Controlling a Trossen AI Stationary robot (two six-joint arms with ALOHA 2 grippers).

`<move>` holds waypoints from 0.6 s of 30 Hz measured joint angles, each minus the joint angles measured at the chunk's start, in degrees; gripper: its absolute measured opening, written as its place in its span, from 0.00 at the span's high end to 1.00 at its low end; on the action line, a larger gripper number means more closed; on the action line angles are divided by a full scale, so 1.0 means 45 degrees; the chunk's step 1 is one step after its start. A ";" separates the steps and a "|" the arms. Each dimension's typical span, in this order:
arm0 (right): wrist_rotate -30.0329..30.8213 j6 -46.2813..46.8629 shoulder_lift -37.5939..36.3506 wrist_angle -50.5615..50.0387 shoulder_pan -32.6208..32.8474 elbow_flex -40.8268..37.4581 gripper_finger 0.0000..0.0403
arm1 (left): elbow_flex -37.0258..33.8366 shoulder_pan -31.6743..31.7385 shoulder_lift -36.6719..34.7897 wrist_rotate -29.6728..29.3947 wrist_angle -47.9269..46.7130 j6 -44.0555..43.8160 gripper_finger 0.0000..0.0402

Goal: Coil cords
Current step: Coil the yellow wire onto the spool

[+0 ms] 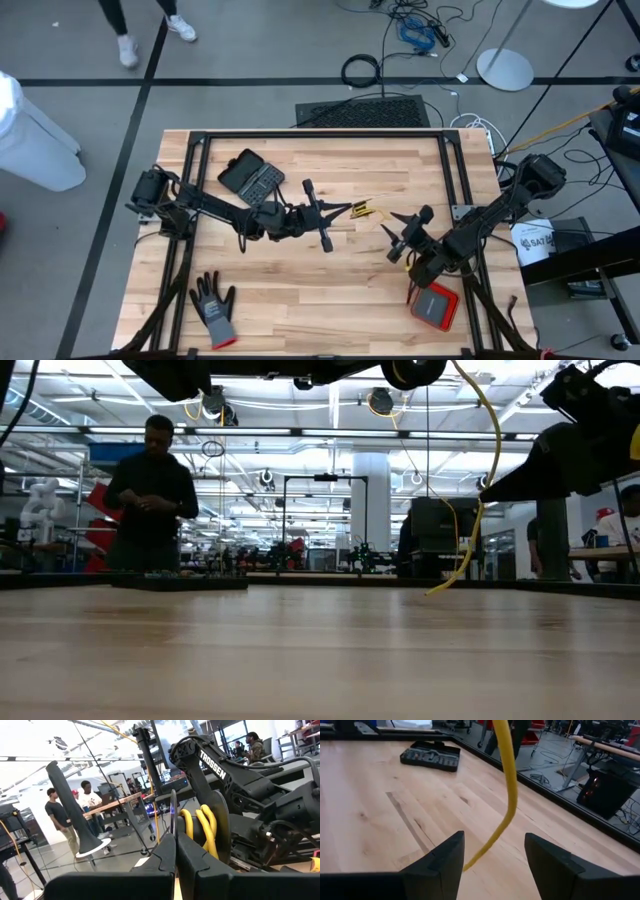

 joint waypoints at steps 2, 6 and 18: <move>-0.0086 -0.0517 0.0000 0.0347 -0.0048 0.0000 0.52 | 0.0000 0.0000 0.0000 -0.0002 0.0027 0.0000 1.00; -0.0551 -0.1253 0.0000 0.0705 -0.0162 0.0000 0.52 | 0.0000 0.0000 0.0000 0.0051 0.0148 0.0000 1.00; -0.0935 -0.2653 0.0000 0.1843 -0.0578 0.0000 0.59 | 0.0000 0.0000 0.0000 0.0171 0.0239 0.0000 1.00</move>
